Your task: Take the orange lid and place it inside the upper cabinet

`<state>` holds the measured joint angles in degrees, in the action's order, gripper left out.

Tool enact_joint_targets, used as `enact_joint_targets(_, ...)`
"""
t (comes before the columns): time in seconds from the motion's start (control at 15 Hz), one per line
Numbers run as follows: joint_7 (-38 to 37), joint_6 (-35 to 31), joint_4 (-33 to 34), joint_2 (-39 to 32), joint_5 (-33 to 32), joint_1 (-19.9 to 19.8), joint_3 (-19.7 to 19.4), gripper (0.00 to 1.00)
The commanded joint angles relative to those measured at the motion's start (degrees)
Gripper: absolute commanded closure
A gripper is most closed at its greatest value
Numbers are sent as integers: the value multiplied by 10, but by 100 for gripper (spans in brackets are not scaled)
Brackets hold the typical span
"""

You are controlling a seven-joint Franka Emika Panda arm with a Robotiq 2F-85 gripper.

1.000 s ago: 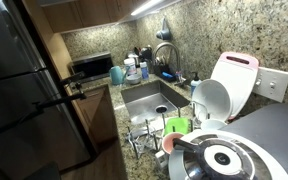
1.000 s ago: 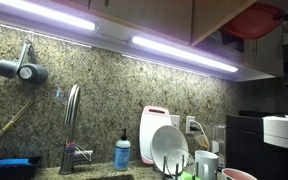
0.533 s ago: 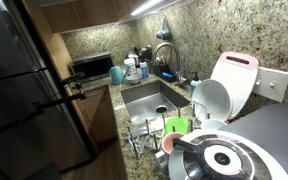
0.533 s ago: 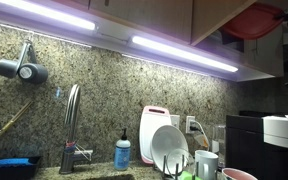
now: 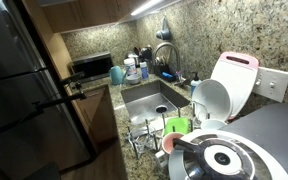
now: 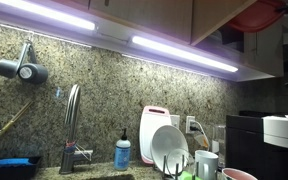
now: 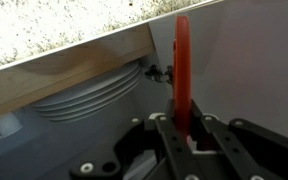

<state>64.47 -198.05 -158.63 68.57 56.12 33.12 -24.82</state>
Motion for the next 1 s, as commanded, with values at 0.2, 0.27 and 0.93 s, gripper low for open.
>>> enact_joint_targets(0.2,-66,37,21,-16,18,1,28,96)
enact_joint_targets(0.27,-77,19,20,-13,16,15,27,96)
enact_joint_targets(0.93,-164,70,38,-64,87,-4,28,96)
